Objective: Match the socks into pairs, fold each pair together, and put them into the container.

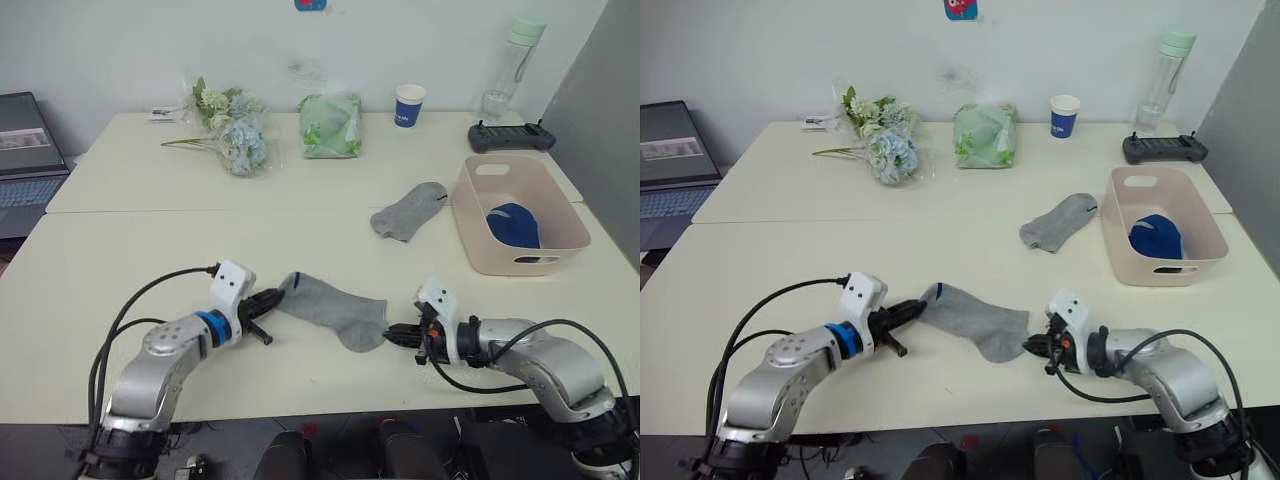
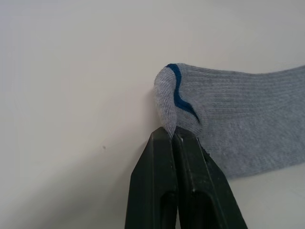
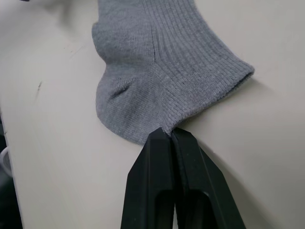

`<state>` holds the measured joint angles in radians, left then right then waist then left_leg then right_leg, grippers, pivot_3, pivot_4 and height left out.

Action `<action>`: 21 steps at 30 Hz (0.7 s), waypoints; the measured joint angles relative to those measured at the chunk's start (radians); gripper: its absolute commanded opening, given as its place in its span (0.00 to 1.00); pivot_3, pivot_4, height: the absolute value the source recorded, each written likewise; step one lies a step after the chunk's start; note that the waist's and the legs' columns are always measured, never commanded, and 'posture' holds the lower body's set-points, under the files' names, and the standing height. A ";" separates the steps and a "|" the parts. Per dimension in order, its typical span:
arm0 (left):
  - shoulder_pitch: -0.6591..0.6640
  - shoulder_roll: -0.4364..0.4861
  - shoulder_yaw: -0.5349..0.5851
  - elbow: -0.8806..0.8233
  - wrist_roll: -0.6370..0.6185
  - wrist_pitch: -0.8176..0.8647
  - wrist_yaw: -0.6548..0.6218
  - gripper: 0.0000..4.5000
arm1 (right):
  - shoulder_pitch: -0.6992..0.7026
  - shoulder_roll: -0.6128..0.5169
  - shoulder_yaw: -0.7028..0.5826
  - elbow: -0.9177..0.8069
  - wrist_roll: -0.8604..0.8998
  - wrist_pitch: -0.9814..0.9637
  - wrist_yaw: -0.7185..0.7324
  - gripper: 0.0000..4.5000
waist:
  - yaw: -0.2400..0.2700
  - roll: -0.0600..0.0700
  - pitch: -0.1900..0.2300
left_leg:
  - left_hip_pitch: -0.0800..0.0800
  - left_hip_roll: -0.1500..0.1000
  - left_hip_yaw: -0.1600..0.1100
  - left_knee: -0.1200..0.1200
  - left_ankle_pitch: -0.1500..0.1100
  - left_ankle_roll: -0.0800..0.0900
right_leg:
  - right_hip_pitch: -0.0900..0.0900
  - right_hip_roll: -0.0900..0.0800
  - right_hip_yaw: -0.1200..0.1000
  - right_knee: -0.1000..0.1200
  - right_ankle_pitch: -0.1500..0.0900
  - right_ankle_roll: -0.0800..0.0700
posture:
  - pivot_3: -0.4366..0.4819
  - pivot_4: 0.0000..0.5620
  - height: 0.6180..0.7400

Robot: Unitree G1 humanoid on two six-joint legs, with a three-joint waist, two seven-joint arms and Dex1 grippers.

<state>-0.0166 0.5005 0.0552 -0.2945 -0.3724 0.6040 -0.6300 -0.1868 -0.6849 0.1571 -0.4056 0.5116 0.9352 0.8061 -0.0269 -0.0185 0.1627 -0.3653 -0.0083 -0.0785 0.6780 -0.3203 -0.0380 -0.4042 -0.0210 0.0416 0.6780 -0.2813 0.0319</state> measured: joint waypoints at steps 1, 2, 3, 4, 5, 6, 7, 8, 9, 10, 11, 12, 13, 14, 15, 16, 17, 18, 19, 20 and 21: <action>0.027 -0.006 0.005 -0.027 -0.013 0.012 0.009 0.00 | -0.001 -0.030 -0.015 0.006 0.013 0.001 0.029 0.01 | 0.000 0.000 0.000 | 0.000 0.000 0.000 0.000 0.000 0.000 | 0.000 0.000 0.000 0.000 0.000 0.000 | 0.48 0.27 1.00; 0.051 -0.019 0.009 -0.057 -0.027 0.026 0.016 0.00 | -0.007 -0.064 -0.024 0.018 0.021 -0.002 0.063 0.01 | 0.000 0.000 0.000 | 0.000 0.000 0.000 0.000 0.000 0.000 | 0.001 0.000 0.000 0.000 0.000 0.000 | 0.48 0.27 1.00; 0.074 -0.032 0.010 -0.088 -0.040 0.036 0.028 0.00 | -0.016 -0.093 -0.025 0.034 0.023 -0.009 0.098 0.01 | 0.000 0.000 0.000 | 0.000 0.000 0.000 0.000 0.000 0.000 | 0.001 0.000 0.000 0.000 0.000 0.000 | 0.48 0.27 1.00; 0.098 -0.045 0.010 -0.117 -0.050 0.042 0.037 0.00 | -0.029 -0.119 -0.023 0.054 0.024 -0.019 0.135 0.01 | 0.000 0.000 0.000 | 0.001 0.000 0.000 0.000 0.000 0.000 | 0.001 0.000 0.000 0.000 0.000 0.000 | 0.48 0.27 1.00; 0.125 -0.060 0.008 -0.145 -0.058 0.044 0.050 0.00 | -0.042 -0.152 -0.021 0.078 0.022 -0.035 0.175 0.01 | 0.000 0.000 0.000 | 0.001 0.000 0.000 0.000 0.000 0.000 | 0.001 0.000 0.000 0.000 0.000 0.000 | 0.48 0.27 1.00; 0.144 -0.079 0.008 -0.159 -0.060 0.044 0.066 0.00 | -0.055 -0.180 -0.014 0.100 0.020 -0.051 0.220 0.01 | 0.001 0.000 0.000 | 0.001 0.000 0.000 0.000 0.000 0.000 | 0.001 0.000 0.000 0.000 0.000 0.000 | 0.48 0.27 1.00; 0.159 -0.098 0.008 -0.169 -0.063 0.044 0.083 0.00 | -0.068 -0.194 -0.010 0.118 0.019 -0.065 0.256 0.01 | 0.001 0.000 0.000 | 0.001 0.000 0.000 0.000 0.000 0.000 | 0.001 0.001 -0.001 0.000 0.000 0.000 | 0.48 0.27 1.00; 0.167 -0.115 0.008 -0.171 -0.065 0.044 0.099 0.00 | -0.079 -0.201 -0.005 0.133 0.019 -0.078 0.284 0.01 | 0.001 0.000 0.000 | 0.001 0.000 0.000 0.000 0.000 0.000 | 0.001 0.001 -0.001 0.000 0.000 0.000 | 0.48 0.27 1.00; 0.172 -0.124 0.008 -0.172 -0.065 0.043 0.112 0.00 | -0.090 -0.201 0.008 0.148 0.016 -0.091 0.305 0.01 | 0.001 0.000 0.000 | 0.001 0.001 0.000 0.000 0.000 0.000 | 0.001 0.001 -0.001 0.000 0.000 0.000 | 0.48 0.27 1.00; 0.176 -0.129 0.007 -0.172 -0.064 0.042 0.121 0.00 | -0.099 -0.201 0.024 0.160 0.012 -0.102 0.317 0.01 | 0.001 0.000 0.000 | 0.001 0.001 0.000 0.000 0.000 0.000 | 0.001 0.001 -0.001 0.000 0.000 0.000 | 0.48 0.27 1.00; 0.182 -0.131 0.004 -0.174 -0.062 0.039 0.128 0.00 | -0.103 -0.199 0.035 0.176 0.002 -0.116 0.328 0.01 | 0.001 0.000 0.000 | 0.001 0.000 0.000 0.000 0.000 0.000 | 0.001 0.001 -0.001 0.000 0.000 0.000 | 0.48 0.27 1.00; 0.190 -0.135 0.000 -0.177 -0.060 0.037 0.138 0.00 | -0.114 -0.192 0.047 0.195 -0.011 -0.125 0.331 0.01 | 0.001 0.000 0.000 | 0.001 0.000 0.000 0.000 0.000 0.000 | 0.001 0.001 0.000 0.000 0.000 0.000 | 0.48 0.27 1.00; 0.196 -0.146 -0.002 -0.179 -0.058 0.031 0.146 0.00 | -0.128 -0.176 0.057 0.220 -0.024 -0.133 0.330 0.01 | 0.001 0.000 0.000 | 0.001 0.000 0.001 0.000 0.000 0.000 | 0.001 0.001 0.000 0.000 0.000 0.000 | 0.48 0.27 1.00; 0.202 -0.157 -0.007 -0.181 -0.057 0.021 0.155 0.00 | -0.144 -0.155 0.067 0.241 -0.033 -0.143 0.327 0.01 | 0.001 0.000 0.000 | 0.001 0.000 0.001 0.000 0.000 0.000 | 0.001 0.001 0.000 0.000 0.000 0.000 | 0.48 0.27 1.00; 0.206 -0.168 -0.012 -0.181 -0.056 0.013 0.163 0.00 | -0.157 -0.137 0.076 0.259 -0.045 -0.152 0.326 0.01 | 0.002 0.000 0.000 | 0.001 0.000 0.001 0.000 0.000 0.000 | 0.001 0.001 0.000 0.000 0.000 0.000 | 0.48 0.27 1.00; 0.210 -0.178 -0.017 -0.181 -0.053 0.002 0.169 0.00 | -0.168 -0.125 0.088 0.275 -0.059 -0.163 0.327 0.01 | 0.002 0.000 0.000 | 0.001 0.000 0.001 0.000 0.000 0.000 | 0.001 0.001 0.000 0.000 0.000 0.000 | 0.48 0.27 1.00; 0.212 -0.183 -0.020 -0.181 -0.052 -0.002 0.175 0.00 | -0.179 -0.118 0.098 0.289 -0.065 -0.168 0.327 0.01 | 0.002 0.000 0.000 | 0.001 0.000 0.000 0.000 0.000 0.000 | 0.001 0.001 0.000 0.000 0.000 0.000 | 0.48 0.27 1.00; 0.212 -0.191 -0.022 -0.181 -0.050 -0.005 0.183 0.00 | -0.192 -0.109 0.101 0.307 -0.073 -0.175 0.326 0.01 | 0.002 0.000 0.000 | 0.001 0.000 0.000 0.000 0.000 0.000 | 0.001 0.001 0.000 0.000 0.000 0.000 | 0.48 0.27 1.00; 0.212 -0.194 -0.025 -0.181 -0.049 -0.006 0.186 0.00 | -0.204 -0.098 0.101 0.321 -0.082 -0.183 0.325 0.01 | 0.002 0.000 0.000 | 0.001 0.000 0.000 0.000 0.000 0.000 | 0.001 0.001 0.000 0.000 0.000 0.000 | 0.48 0.27 1.00; 0.211 -0.194 -0.030 -0.181 -0.048 -0.006 0.188 0.00 | -0.217 -0.092 0.101 0.334 -0.091 -0.188 0.324 0.01 | 0.002 0.000 0.000 | 0.001 0.000 0.000 0.000 0.000 0.000 | 0.001 0.001 0.000 0.000 0.000 0.000 | 0.48 0.27 1.00; 0.210 -0.196 -0.031 -0.181 -0.048 -0.006 0.191 0.00 | -0.224 -0.092 0.100 0.343 -0.098 -0.194 0.325 0.01 | 0.002 0.000 0.000 | 0.001 0.000 0.000 0.000 0.000 0.000 | 0.001 0.001 0.000 0.000 0.000 0.000 | 0.48 0.27 1.00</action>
<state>0.1929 0.3041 0.0242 -0.4752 -0.4203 0.5975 -0.4388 -0.4111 -0.7770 0.2572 -0.0628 0.4136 0.7408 1.1307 -0.0249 -0.0187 0.1628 -0.3646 -0.0083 -0.0783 0.6782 -0.3203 -0.0380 -0.4035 -0.0204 0.0418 0.6784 -0.2813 0.0318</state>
